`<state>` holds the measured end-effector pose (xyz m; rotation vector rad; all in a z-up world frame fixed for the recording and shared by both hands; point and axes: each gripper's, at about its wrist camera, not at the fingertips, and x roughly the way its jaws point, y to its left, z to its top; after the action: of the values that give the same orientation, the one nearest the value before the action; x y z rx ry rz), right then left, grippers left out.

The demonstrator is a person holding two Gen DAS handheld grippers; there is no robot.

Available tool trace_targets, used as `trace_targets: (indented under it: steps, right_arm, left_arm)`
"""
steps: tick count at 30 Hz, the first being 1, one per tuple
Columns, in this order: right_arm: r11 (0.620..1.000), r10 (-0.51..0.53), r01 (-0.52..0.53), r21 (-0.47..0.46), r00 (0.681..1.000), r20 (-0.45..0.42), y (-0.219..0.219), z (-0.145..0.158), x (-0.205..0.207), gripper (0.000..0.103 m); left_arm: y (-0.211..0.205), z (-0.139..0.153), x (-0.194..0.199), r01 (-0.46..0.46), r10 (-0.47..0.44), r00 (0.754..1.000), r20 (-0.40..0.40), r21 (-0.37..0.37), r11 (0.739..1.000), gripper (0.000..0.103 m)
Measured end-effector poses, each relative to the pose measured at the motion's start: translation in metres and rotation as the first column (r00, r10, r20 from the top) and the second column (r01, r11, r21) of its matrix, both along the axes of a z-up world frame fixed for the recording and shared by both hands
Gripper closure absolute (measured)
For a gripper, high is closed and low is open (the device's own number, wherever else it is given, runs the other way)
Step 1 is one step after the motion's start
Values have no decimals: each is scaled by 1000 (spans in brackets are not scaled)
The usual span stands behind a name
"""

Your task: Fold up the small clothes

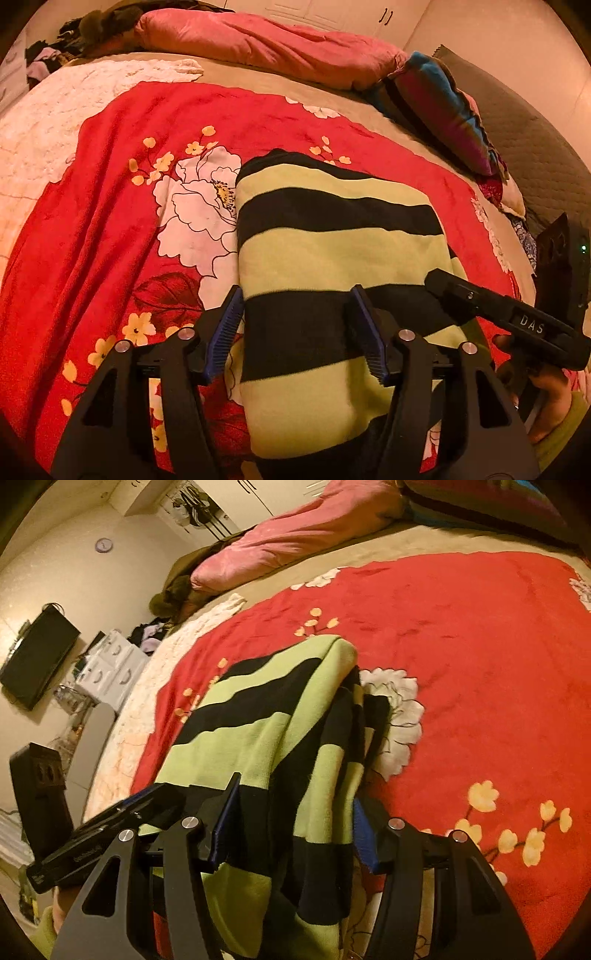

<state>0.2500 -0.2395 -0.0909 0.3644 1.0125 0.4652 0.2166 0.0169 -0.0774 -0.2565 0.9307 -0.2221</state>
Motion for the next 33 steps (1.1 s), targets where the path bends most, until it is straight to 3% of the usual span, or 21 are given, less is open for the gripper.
trace_targets:
  steps: [8, 14, 19, 25, 27, 33]
  right_arm:
    - [991, -36, 34, -128, 999, -18, 2, -10, 4, 33]
    - [991, -78, 72, -114, 996, -48, -4, -22, 6, 23]
    - [991, -93, 87, -105, 994, -52, -6, -24, 5, 20]
    - [990, -100, 96, -107, 994, -36, -9, -12, 3, 14]
    - [988, -112, 110, -106, 994, -15, -12, -5, 0, 10]
    - [979, -142, 151, -134, 987, 76, -26, 27, -19, 5]
  left_arm:
    - [3, -11, 1, -3, 4, 1000, -28, 17, 1000, 39]
    - [5, -13, -1, 8, -7, 999, -31, 35, 999, 34]
    - [6, -16, -2, -1, 2, 999, -34, 25, 1000, 32]
    - [4, -14, -1, -8, 9, 999, -33, 27, 1000, 28]
    - [3, -12, -2, -10, 11, 1000, -30, 30, 999, 19]
    - [1, 6, -12, -19, 18, 1000, 14, 51, 999, 9]
